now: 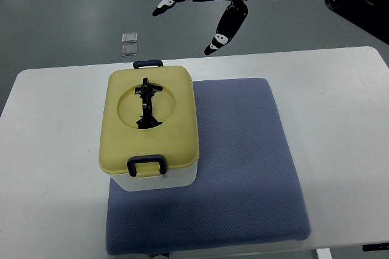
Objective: Open white storage box with right hand
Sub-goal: 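Move the right hand over the yellow lid toward its black handle, then lower the right hand and close its fingers around the black lid handle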
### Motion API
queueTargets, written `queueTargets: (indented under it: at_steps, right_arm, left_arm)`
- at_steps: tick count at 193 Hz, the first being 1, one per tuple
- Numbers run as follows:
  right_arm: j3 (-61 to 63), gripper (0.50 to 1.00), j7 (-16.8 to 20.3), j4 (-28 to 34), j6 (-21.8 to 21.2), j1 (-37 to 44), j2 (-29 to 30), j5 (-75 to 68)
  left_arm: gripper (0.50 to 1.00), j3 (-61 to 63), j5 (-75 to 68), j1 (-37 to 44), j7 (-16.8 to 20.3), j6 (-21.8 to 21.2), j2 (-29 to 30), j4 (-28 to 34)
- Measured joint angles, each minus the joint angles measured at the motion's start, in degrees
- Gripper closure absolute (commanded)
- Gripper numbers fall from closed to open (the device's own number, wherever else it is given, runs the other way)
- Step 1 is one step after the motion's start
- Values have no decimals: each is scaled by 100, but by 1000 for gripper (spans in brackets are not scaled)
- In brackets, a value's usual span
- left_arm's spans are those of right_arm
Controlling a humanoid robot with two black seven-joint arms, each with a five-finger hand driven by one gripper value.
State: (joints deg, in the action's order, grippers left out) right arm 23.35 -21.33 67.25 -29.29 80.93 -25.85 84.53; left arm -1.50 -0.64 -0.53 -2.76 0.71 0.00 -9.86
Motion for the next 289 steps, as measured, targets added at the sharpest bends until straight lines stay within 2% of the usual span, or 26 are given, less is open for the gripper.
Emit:
queueTargets:
  at_steps: [43,92,289]
  right_arm:
    - [-75,572,11,41,76,-167,249,171]
    - [-110,572,15,41,588,-381,451,257]
    - [-141,579,52,-198,1587,-1205,1295,694]
  left_arm:
    - [500,-8,0,0,4,2,0,16]
    - [500,-5,1,-1,4,3,0,19]
    - [500,-9,1,3,2,8,0,10]
